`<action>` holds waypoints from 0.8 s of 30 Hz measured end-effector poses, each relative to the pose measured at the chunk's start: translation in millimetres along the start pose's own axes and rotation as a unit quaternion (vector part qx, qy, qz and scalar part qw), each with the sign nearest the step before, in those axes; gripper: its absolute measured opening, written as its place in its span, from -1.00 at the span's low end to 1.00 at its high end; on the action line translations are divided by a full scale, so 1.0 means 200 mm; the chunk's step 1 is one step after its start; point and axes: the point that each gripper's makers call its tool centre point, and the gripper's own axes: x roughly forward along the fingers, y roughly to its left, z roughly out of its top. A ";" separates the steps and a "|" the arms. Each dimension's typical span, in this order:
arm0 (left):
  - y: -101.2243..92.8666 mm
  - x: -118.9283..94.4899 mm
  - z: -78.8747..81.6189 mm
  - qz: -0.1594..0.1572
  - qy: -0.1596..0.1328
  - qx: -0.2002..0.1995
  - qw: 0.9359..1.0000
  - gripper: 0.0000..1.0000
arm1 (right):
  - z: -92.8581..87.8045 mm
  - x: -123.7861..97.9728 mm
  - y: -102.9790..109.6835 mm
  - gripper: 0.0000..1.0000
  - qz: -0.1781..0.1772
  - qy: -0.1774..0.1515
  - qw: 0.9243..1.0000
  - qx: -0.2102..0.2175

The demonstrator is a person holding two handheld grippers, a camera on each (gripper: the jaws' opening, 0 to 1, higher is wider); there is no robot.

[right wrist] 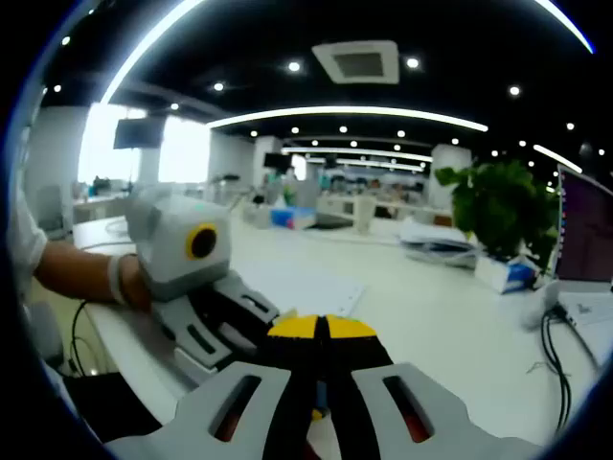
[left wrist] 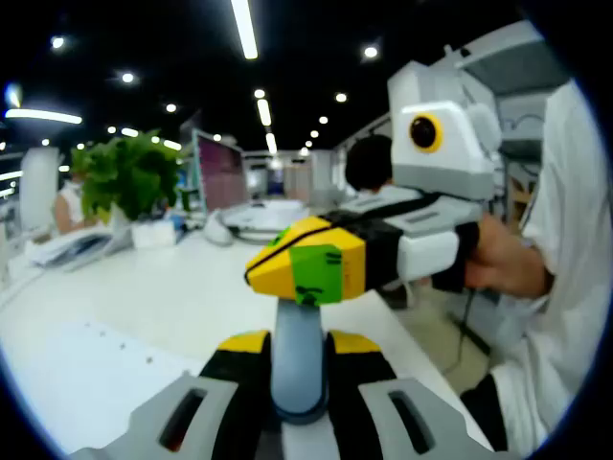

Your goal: Pick up the paper insert the paper into the punch align the paper edges press the punch to punch holes

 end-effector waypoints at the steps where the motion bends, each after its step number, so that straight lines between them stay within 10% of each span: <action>1: 0.00 0.00 0.00 0.000 0.000 0.000 1.000 -0.51 | 0.00 0.00 0.00 -0.95 -0.005 0.005 1.000 -0.004; 8: 0.00 0.00 0.00 0.001 0.001 0.001 1.000 -0.51 | -0.06 0.00 -0.03 -0.98 -0.029 0.021 0.999 -0.005; 16: 0.00 0.00 -0.01 0.003 0.003 0.003 1.000 -0.51 | -0.16 0.03 -0.04 -0.99 -0.003 0.001 0.992 0.128; 24: 0.00 0.00 -0.01 0.005 0.002 0.003 1.000 -0.51 | -0.12 0.01 0.00 -0.97 -0.010 -0.012 0.994 0.107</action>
